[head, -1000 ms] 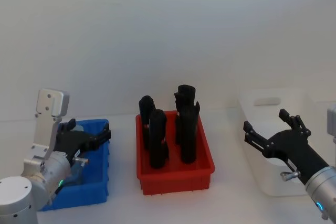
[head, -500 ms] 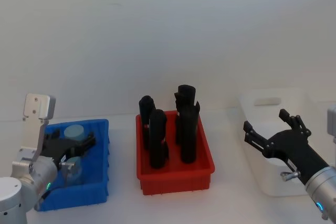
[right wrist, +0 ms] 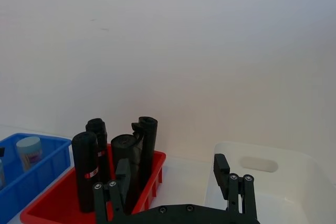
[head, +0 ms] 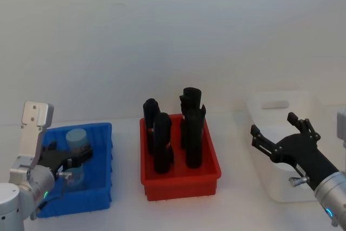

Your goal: Pick the cotton swabs from the blue box and place them into the white box.

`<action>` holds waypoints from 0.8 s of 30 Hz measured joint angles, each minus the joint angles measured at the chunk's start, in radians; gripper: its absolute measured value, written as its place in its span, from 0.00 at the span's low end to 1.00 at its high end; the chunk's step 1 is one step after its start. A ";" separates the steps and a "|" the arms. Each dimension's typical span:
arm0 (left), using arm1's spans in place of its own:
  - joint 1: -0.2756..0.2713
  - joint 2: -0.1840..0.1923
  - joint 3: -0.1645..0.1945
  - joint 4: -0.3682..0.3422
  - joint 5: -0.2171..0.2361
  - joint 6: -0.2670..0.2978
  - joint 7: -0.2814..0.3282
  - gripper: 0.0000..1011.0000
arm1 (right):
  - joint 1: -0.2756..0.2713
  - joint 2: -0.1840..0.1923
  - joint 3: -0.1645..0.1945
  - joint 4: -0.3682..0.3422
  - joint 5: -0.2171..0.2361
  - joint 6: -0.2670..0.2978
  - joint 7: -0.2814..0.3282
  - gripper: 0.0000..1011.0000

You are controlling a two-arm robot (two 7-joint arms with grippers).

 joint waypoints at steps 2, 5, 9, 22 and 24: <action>-0.002 -0.001 -0.001 0.007 0.000 0.002 -0.003 0.99 | 0.000 0.000 0.000 0.000 0.000 0.000 0.000 0.99; -0.006 -0.003 -0.002 0.020 -0.001 0.004 -0.009 0.99 | 0.000 0.000 0.000 0.000 0.000 0.000 0.000 0.99; -0.011 -0.006 -0.004 0.035 -0.003 0.006 -0.015 0.99 | 0.000 0.000 0.000 0.000 0.000 0.000 0.000 0.99; -0.021 -0.013 -0.011 0.074 -0.018 0.014 -0.027 0.99 | 0.000 0.000 0.000 0.000 0.000 0.000 0.000 0.99; -0.022 -0.015 -0.012 0.077 -0.020 0.015 -0.027 0.99 | 0.000 0.000 0.000 0.000 0.000 0.000 0.000 0.99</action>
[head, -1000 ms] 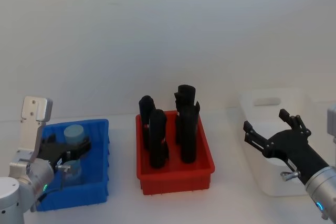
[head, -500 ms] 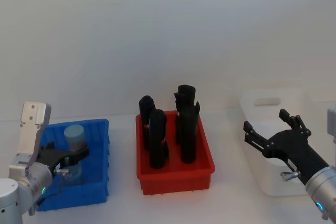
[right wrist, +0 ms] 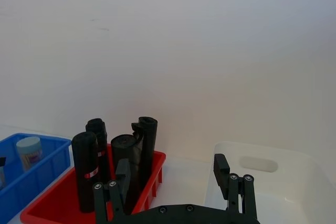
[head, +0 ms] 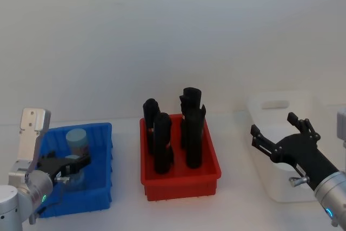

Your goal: Pick the cotton swabs from the blue box and place them into the white box.

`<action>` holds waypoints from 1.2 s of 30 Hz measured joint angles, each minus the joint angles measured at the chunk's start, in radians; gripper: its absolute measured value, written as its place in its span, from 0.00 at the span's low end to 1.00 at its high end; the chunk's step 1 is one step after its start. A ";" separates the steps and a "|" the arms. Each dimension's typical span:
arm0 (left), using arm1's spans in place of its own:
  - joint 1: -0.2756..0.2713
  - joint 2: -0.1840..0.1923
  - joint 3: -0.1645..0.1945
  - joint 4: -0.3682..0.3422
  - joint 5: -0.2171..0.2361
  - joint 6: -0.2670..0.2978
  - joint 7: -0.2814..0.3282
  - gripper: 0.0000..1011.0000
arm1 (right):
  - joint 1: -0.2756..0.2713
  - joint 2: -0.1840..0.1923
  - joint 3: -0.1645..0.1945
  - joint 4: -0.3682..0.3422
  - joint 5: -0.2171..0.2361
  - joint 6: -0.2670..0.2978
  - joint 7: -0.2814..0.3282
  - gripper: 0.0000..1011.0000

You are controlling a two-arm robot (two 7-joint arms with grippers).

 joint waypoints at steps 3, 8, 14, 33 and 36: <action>-0.003 -0.003 -0.001 0.010 -0.005 0.003 -0.002 0.99 | 0.000 0.000 0.000 0.000 0.000 0.000 0.000 0.99; -0.006 -0.007 -0.002 0.021 -0.012 0.005 -0.006 0.99 | 0.000 0.000 0.000 0.000 0.000 0.000 0.000 0.99; -0.009 -0.010 -0.004 0.030 -0.016 0.011 -0.007 0.87 | 0.000 0.000 0.000 0.000 0.000 0.000 0.000 0.99; 0.003 -0.003 -0.012 -0.023 -0.007 0.022 0.000 0.64 | 0.000 0.000 0.000 0.000 0.000 0.000 0.000 0.99; 0.006 0.001 -0.013 -0.055 0.007 0.022 -0.012 0.64 | 0.000 0.000 0.000 0.000 0.000 0.000 0.000 0.99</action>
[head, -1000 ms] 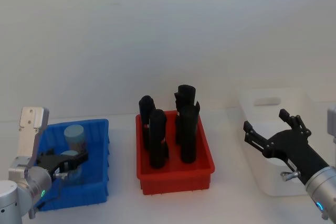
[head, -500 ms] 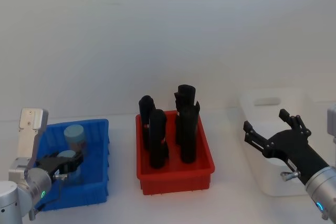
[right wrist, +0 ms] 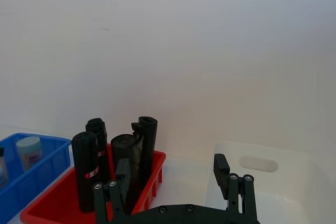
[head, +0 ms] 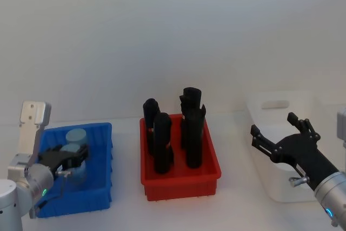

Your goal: Pick the cotton swabs from the blue box and place them into the white box.

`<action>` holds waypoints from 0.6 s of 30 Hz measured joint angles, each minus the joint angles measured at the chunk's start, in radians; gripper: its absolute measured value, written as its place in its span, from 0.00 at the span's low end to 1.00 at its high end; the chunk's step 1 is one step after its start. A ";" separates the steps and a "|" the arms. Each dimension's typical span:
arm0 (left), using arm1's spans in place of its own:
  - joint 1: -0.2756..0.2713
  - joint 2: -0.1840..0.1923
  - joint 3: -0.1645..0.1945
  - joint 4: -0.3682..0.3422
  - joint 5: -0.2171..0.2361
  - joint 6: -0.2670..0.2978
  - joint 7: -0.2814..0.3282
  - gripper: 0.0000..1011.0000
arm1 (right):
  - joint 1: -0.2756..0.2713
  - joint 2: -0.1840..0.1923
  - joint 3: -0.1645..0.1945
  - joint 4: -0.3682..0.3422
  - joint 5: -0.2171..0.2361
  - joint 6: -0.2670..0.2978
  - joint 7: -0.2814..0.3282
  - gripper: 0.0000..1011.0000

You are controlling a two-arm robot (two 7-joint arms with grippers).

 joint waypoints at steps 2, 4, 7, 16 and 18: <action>0.000 0.002 0.000 -0.016 0.008 0.000 -0.009 0.64 | 0.000 0.000 0.000 0.000 0.000 0.000 0.000 0.99; 0.000 0.005 0.000 -0.038 0.021 0.002 -0.023 0.64 | 0.000 0.000 0.000 0.000 0.000 0.000 0.000 0.99; -0.001 0.008 0.000 -0.070 0.037 0.007 -0.046 0.64 | 0.000 0.000 0.000 0.000 0.000 0.000 0.000 0.99; -0.022 0.014 0.006 -0.154 0.092 0.045 -0.131 0.64 | 0.000 0.000 0.000 0.000 0.000 0.000 0.000 0.99; -0.033 0.014 0.009 -0.171 0.110 0.067 -0.161 0.64 | 0.000 0.000 0.000 0.000 0.000 0.000 0.000 0.99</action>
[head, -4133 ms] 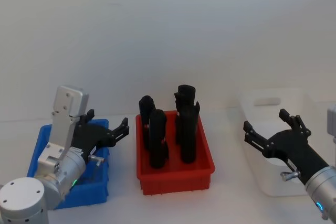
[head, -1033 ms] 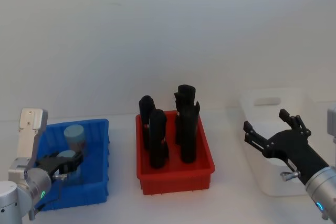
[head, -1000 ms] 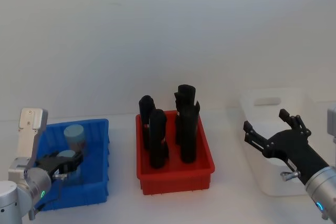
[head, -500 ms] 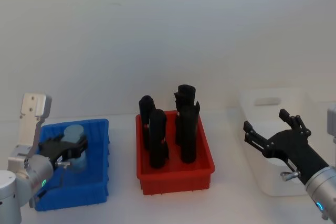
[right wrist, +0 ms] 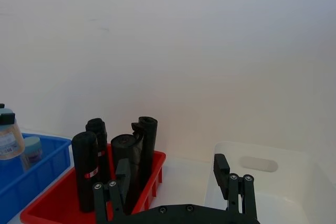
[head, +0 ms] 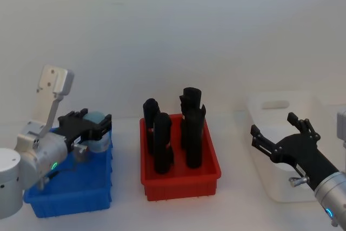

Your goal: Pick the cotton swabs from the blue box and place them into the white box.

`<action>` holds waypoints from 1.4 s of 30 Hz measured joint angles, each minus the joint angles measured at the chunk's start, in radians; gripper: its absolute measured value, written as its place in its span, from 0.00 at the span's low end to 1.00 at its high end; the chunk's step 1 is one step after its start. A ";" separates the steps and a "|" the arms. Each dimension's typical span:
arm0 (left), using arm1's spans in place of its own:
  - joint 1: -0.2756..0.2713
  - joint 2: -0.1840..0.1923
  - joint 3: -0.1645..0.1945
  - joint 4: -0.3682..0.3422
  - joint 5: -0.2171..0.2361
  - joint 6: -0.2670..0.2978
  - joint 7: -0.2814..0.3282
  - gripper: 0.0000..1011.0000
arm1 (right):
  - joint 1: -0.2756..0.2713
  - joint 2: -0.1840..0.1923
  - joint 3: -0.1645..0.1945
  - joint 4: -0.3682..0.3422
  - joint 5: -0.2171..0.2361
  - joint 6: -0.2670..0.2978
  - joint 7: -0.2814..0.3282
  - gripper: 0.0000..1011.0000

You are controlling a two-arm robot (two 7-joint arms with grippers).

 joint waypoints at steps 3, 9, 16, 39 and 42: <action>-0.019 -0.003 0.007 -0.023 0.026 0.036 -0.044 0.64 | 0.000 0.000 0.000 0.000 0.000 0.000 0.000 0.99; -0.065 -0.013 0.022 -0.049 0.077 0.105 -0.141 0.64 | 0.000 0.000 0.000 0.000 0.000 0.000 0.000 0.99; -0.119 -0.031 0.041 -0.052 0.125 0.159 -0.260 0.64 | 0.000 0.000 0.000 0.000 0.000 0.000 0.000 0.99; -0.256 -0.101 0.094 0.024 0.176 0.185 -0.519 0.64 | 0.000 0.000 0.000 0.000 0.000 0.000 0.000 0.99; -0.265 -0.106 0.097 0.030 0.178 0.186 -0.534 0.64 | 0.000 0.000 0.000 0.000 0.000 0.000 0.000 0.99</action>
